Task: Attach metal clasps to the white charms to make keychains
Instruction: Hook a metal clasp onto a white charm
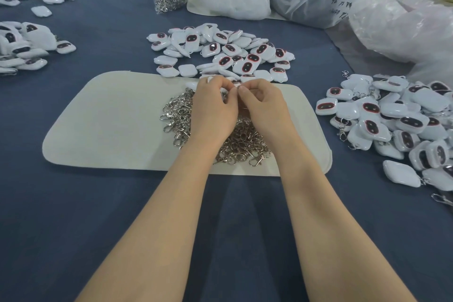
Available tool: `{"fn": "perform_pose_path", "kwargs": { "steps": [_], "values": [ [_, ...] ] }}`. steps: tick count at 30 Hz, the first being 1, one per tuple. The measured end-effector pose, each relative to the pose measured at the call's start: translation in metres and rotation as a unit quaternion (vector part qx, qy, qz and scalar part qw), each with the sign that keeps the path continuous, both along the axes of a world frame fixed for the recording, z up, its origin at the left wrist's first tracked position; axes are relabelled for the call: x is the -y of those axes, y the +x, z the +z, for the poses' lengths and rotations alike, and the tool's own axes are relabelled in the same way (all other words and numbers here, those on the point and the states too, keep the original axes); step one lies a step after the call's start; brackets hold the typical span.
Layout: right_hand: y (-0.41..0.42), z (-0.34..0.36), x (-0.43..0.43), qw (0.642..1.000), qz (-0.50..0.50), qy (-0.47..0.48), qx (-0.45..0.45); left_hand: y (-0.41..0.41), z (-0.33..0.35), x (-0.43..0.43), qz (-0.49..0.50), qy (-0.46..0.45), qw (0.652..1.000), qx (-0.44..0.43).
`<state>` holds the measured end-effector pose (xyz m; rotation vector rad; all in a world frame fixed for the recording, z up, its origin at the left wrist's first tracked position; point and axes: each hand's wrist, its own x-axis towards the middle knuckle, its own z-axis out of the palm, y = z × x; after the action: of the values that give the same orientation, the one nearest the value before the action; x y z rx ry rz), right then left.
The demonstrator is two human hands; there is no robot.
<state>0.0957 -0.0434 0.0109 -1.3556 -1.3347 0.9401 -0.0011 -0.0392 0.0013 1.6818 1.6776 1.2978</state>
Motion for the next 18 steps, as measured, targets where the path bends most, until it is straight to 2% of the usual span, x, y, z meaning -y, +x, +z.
{"fn": "perform_pose_path", "kwargs": {
  "steps": [9,18],
  "values": [
    [0.0025,-0.0078,-0.0015,0.982,-0.027,0.08,0.169,0.0026,-0.0018,0.0016,0.009,0.015,1.0,-0.017],
    [0.0026,-0.007,-0.0039,0.987,-0.033,0.057,0.143,0.0024,-0.0014,0.0007,0.005,0.021,1.0,0.007]
  ]
}}
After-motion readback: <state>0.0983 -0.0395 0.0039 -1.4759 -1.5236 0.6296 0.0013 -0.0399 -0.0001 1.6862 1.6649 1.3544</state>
